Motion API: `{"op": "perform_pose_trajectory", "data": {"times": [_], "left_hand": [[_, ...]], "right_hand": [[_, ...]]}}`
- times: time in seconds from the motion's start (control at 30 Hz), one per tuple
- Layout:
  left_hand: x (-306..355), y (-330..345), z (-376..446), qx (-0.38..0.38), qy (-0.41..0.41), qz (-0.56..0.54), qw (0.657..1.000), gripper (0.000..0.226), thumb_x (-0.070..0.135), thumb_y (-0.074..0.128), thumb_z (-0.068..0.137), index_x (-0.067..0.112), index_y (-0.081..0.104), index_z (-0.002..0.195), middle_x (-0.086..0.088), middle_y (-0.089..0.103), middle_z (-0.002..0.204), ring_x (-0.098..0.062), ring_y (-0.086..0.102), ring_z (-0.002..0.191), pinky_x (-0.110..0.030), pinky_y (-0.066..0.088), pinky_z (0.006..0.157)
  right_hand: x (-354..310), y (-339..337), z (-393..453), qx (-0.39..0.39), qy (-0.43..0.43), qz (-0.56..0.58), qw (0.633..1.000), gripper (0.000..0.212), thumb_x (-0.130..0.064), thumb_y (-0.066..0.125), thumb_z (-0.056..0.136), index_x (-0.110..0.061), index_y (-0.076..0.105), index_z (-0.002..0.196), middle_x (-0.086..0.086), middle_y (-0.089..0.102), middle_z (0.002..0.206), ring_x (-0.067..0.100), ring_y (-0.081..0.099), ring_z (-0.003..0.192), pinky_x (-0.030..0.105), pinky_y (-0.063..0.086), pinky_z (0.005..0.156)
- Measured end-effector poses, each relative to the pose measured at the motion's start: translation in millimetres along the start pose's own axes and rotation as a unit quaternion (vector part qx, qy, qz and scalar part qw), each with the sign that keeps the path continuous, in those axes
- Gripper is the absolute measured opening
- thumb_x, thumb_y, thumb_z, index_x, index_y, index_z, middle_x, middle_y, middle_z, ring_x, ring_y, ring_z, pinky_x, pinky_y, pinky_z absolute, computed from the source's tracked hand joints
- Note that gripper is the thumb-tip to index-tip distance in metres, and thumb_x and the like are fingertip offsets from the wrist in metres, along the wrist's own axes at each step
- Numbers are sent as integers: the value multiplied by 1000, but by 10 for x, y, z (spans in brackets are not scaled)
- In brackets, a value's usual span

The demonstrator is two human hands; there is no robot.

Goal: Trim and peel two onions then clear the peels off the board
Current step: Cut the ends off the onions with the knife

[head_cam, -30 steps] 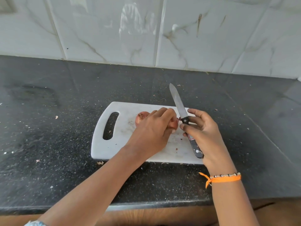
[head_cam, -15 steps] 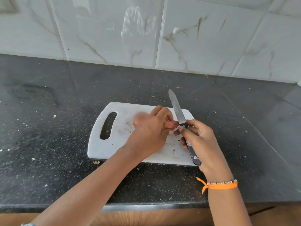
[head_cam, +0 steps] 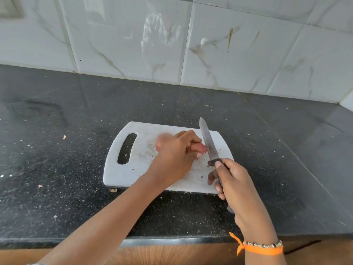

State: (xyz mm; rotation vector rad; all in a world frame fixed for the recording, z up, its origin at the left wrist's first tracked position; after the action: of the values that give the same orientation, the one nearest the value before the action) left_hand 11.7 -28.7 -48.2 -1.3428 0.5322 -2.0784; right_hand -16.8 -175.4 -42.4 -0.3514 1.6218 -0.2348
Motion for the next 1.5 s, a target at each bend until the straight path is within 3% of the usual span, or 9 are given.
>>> {"op": "perform_pose_trajectory", "data": {"times": [0.17, 0.37, 0.53, 0.67, 0.83, 0.93, 1.1, 1.3, 1.5], "left_hand": [[24, -13, 13, 3, -32, 4, 999, 34, 17, 71, 83, 19, 62, 115, 8, 65, 103, -5, 51, 89, 7, 24, 76], [93, -28, 21, 0, -37, 23, 999, 20, 19, 70, 83, 24, 67, 103, 18, 64, 86, 9, 49, 75, 9, 15, 75], [164, -48, 18, -5, -33, 14, 999, 20, 15, 67, 85, 21, 69, 104, 10, 68, 96, 24, 39, 70, 12, 16, 69], [202, -57, 6, 2, -39, 7, 999, 26, 14, 67, 85, 18, 68, 111, 6, 68, 103, 4, 36, 68, 13, 17, 67], [213, -70, 13, 13, -43, 15, 999, 22, 13, 67, 85, 16, 69, 107, 7, 69, 96, -1, 38, 66, 12, 19, 68], [229, -85, 21, 19, -44, 18, 999, 20, 15, 70, 83, 16, 70, 103, 7, 70, 90, 0, 43, 61, 12, 18, 69], [228, -72, 1, 22, -48, 10, 999, 29, 15, 67, 86, 18, 66, 114, 5, 68, 107, 0, 32, 75, 14, 14, 67], [241, -73, 4, 22, -49, 9, 999, 27, 13, 67, 86, 18, 67, 112, 4, 69, 99, 7, 38, 61, 13, 16, 68], [211, -53, 18, 29, -41, 32, 998, 36, 17, 66, 87, 18, 61, 123, 4, 69, 107, 0, 35, 78, 15, 9, 64]], "right_hand": [[-38, 16, 1, 18, -37, -133, 990, 20, -24, 37, 101, -19, 54, 93, -2, 53, 70, 7, 45, 55, 17, 34, 49], [-186, 71, -104, 48, -103, -328, 938, 16, -26, 32, 101, -20, 46, 104, -5, 56, 79, 16, 60, 75, 27, 42, 58], [-286, 104, -151, 73, -112, -422, 897, 16, -22, 33, 102, -19, 42, 115, -2, 62, 98, 18, 63, 89, 24, 38, 62], [-317, 112, -94, 71, -104, -447, 886, 17, -21, 34, 101, -18, 42, 116, 0, 60, 99, 22, 61, 91, 26, 36, 64], [-307, 117, -191, 77, -98, -433, 893, 13, -22, 35, 101, -19, 42, 111, -3, 56, 89, 20, 59, 84, 26, 36, 63], [-339, 150, -93, 76, -89, -440, 891, 15, -19, 35, 101, -16, 43, 113, 3, 61, 105, 24, 61, 96, 27, 34, 65], [-309, 122, -194, 82, -102, -450, 883, 16, -22, 37, 100, -19, 43, 115, -1, 61, 102, 18, 60, 86, 26, 40, 63], [-317, 169, -67, 76, -86, -440, 891, 15, -20, 35, 100, -17, 45, 112, 1, 60, 99, 22, 60, 90, 27, 37, 64], [-274, 200, 6, 73, -69, -435, 895, 20, -19, 34, 101, -15, 48, 115, 6, 62, 108, 25, 60, 98, 29, 39, 68]]}}
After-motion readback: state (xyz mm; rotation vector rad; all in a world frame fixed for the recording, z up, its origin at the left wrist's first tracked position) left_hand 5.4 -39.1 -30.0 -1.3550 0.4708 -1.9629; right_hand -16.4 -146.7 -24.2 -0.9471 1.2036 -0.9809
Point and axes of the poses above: each hand's wrist, its own z-axis towards the middle knuckle, its own y-axis out of the palm, x = y × z, the point moved 1 cm from there along z, towards the middle knuckle
